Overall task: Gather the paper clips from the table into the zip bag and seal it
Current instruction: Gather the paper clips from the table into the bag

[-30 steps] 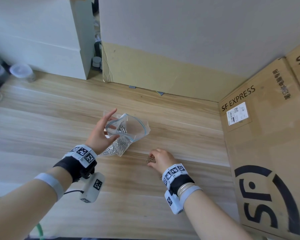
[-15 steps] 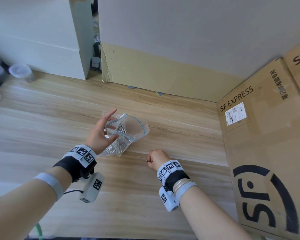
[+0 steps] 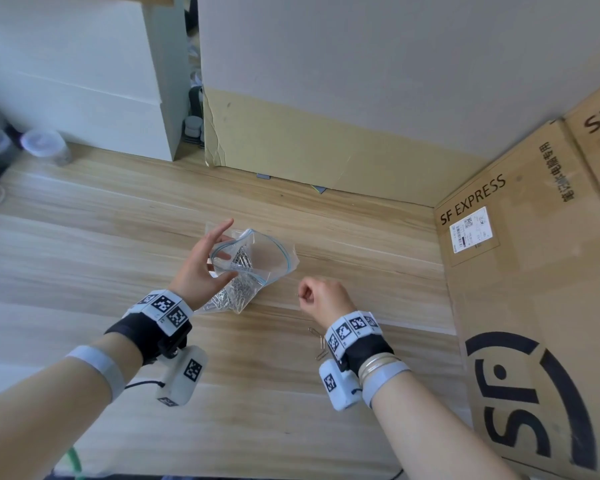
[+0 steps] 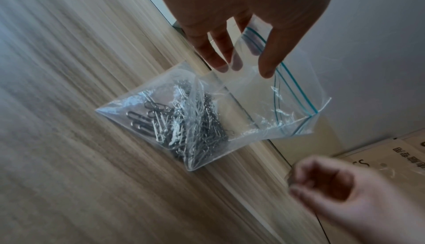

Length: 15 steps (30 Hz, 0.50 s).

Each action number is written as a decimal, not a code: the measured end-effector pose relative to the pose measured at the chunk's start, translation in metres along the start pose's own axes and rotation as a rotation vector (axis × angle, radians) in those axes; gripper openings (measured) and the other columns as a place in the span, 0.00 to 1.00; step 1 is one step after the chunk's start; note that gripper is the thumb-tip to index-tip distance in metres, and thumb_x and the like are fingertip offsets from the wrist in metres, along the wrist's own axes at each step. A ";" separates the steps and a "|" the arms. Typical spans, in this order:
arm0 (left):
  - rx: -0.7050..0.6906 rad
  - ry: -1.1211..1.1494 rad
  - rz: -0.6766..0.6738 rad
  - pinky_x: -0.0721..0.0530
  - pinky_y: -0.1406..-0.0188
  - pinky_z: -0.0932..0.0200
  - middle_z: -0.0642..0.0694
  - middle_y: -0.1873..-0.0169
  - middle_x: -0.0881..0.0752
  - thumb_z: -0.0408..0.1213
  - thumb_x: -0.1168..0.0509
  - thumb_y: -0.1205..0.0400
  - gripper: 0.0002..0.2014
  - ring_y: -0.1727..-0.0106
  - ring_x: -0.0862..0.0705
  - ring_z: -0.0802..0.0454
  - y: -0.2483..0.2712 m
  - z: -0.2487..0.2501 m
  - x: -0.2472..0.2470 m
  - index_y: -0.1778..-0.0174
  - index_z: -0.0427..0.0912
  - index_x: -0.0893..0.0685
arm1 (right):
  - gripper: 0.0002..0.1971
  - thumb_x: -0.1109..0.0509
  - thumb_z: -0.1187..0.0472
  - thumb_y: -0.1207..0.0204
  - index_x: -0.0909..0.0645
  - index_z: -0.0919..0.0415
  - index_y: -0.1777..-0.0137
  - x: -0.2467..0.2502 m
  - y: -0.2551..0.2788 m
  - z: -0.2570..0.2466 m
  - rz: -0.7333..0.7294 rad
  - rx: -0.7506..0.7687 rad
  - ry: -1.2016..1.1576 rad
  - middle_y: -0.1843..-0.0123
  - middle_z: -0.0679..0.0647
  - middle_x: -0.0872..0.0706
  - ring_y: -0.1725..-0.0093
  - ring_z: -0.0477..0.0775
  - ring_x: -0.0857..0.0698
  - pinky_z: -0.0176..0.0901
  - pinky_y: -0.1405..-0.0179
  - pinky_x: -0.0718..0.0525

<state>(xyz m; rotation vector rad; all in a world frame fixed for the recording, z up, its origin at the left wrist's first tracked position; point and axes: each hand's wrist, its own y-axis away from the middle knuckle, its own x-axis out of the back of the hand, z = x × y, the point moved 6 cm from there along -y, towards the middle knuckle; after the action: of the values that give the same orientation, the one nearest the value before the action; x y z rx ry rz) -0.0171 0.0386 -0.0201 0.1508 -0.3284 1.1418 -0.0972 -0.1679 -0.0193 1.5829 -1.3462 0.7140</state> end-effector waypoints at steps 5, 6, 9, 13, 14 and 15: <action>0.004 -0.007 -0.013 0.18 0.52 0.62 0.57 0.42 0.25 0.27 0.28 0.30 0.47 0.49 0.19 0.66 -0.002 0.001 -0.003 0.32 0.78 0.44 | 0.04 0.30 0.71 0.35 0.19 0.62 0.64 0.053 -0.020 -0.050 0.306 0.233 -0.105 0.67 0.55 0.14 0.68 0.50 0.19 0.49 0.66 0.15; 0.004 -0.009 -0.013 0.18 0.51 0.60 0.56 0.42 0.24 0.27 0.28 0.30 0.47 0.49 0.19 0.64 -0.003 0.001 -0.004 0.32 0.77 0.43 | 0.04 0.29 0.71 0.35 0.19 0.62 0.63 0.055 -0.025 -0.058 0.293 0.254 -0.124 0.66 0.55 0.14 0.68 0.48 0.20 0.47 0.65 0.15; -0.004 -0.015 -0.008 0.18 0.51 0.61 0.49 0.40 0.24 0.27 0.28 0.30 0.46 0.48 0.18 0.59 -0.002 0.004 -0.005 0.31 0.75 0.43 | 0.02 0.26 0.66 0.31 0.17 0.62 0.60 0.048 -0.036 -0.069 0.184 0.245 -0.141 0.62 0.55 0.12 0.65 0.46 0.20 0.42 0.58 0.16; -0.011 -0.012 0.003 0.18 0.52 0.62 0.48 0.40 0.24 0.26 0.28 0.30 0.47 0.48 0.18 0.60 -0.001 0.004 -0.003 0.32 0.78 0.43 | 0.02 0.25 0.63 0.31 0.15 0.61 0.61 0.051 -0.035 -0.050 0.237 0.183 -0.198 0.62 0.55 0.11 0.64 0.48 0.18 0.40 0.58 0.16; -0.012 -0.012 0.004 0.17 0.53 0.61 0.48 0.39 0.24 0.26 0.28 0.30 0.47 0.49 0.18 0.61 0.000 0.003 -0.002 0.32 0.78 0.43 | 0.02 0.25 0.63 0.31 0.15 0.61 0.61 0.054 -0.031 -0.039 0.276 0.164 -0.198 0.62 0.55 0.11 0.65 0.48 0.17 0.40 0.59 0.17; -0.013 -0.012 0.005 0.16 0.53 0.61 0.48 0.39 0.24 0.26 0.28 0.30 0.47 0.49 0.18 0.63 0.000 0.003 -0.002 0.32 0.78 0.43 | 0.02 0.26 0.64 0.31 0.16 0.61 0.61 0.056 -0.028 -0.026 0.301 0.139 -0.189 0.62 0.55 0.12 0.65 0.48 0.18 0.39 0.60 0.17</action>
<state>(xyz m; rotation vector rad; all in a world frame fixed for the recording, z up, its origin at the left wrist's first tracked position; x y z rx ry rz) -0.0182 0.0360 -0.0177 0.1455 -0.3473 1.1442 -0.0541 -0.1695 0.0331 1.6052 -1.7302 0.8716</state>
